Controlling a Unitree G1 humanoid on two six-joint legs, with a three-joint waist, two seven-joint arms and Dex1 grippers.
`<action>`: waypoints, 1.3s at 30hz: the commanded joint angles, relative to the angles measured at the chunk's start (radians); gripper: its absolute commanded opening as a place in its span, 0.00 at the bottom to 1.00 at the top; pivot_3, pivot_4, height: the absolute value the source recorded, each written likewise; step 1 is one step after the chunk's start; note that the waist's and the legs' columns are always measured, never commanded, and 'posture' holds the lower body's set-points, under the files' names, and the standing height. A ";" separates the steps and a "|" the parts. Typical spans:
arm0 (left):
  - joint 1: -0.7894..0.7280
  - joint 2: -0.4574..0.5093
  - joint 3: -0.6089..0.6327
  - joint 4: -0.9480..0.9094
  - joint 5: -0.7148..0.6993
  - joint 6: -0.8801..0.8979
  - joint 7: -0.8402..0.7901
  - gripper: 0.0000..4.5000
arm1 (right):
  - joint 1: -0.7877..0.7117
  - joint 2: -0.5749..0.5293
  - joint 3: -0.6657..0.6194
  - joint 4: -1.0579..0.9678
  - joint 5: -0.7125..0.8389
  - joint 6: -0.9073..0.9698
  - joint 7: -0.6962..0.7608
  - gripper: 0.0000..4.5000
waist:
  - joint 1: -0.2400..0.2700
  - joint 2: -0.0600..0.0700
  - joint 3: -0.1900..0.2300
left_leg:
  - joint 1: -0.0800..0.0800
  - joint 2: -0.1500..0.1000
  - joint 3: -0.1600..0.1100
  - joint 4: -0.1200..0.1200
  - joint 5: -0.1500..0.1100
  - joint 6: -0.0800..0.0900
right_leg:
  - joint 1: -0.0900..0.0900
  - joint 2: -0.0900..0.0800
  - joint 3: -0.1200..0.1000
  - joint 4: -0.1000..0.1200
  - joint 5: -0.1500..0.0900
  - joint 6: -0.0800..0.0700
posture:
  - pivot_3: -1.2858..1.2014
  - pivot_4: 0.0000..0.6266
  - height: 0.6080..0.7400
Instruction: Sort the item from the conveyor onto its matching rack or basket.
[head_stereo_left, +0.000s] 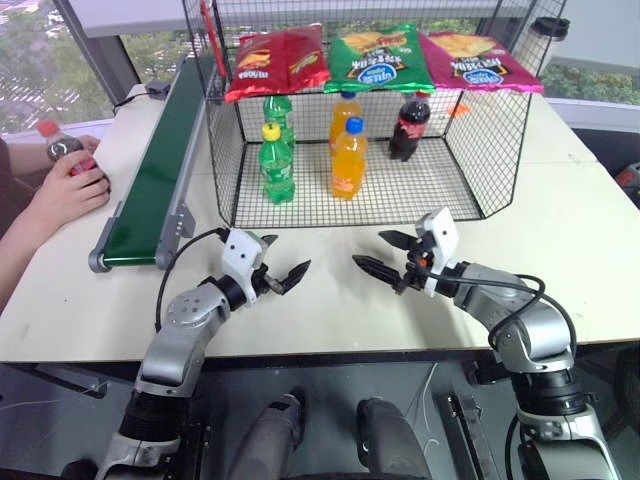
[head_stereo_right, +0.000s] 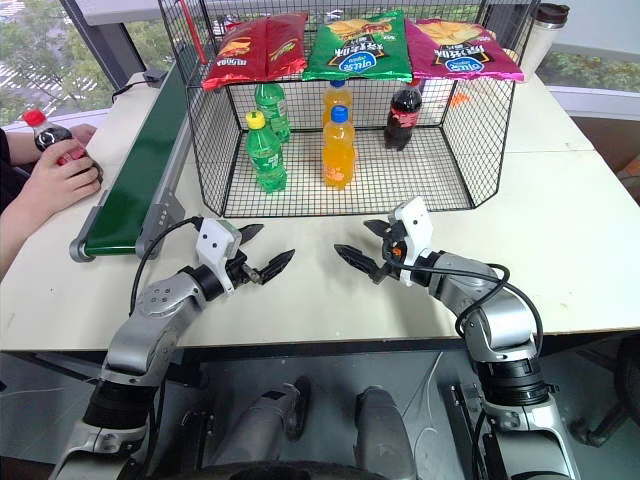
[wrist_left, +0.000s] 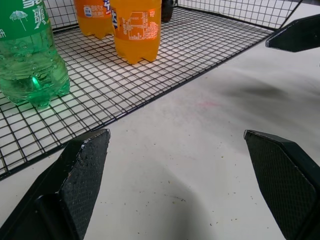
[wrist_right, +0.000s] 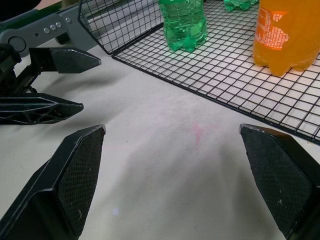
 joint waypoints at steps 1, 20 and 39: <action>-0.003 0.000 0.000 -0.021 -0.001 -0.018 0.004 1.00 | -0.019 -0.007 -0.006 -0.036 0.012 -0.009 0.008 0.99 | 0.000 0.000 0.000 | 0.000 0.000 0.000 0.000 0.000 0.000 | 0.000 0.000 0.000 0.000 0.000 0.000 | 0.52 0.24 0.98; -0.001 0.001 0.012 -0.015 -0.009 -0.012 0.011 1.00 | -0.018 0.001 -0.008 -0.031 0.013 -0.010 0.003 0.99 | 0.000 0.000 0.000 | 0.000 0.000 0.000 0.000 0.000 0.000 | 0.000 0.000 0.000 0.000 0.000 0.000 | 0.52 0.24 0.98; -0.057 -0.069 0.186 -0.135 -0.082 0.015 0.205 1.00 | -0.071 0.044 -0.043 -0.084 0.116 0.011 0.022 0.99 | 0.000 0.000 0.000 | 0.000 0.000 0.000 0.000 0.000 0.000 | 0.000 0.000 0.000 -0.001 0.000 0.000 | 0.52 0.24 0.98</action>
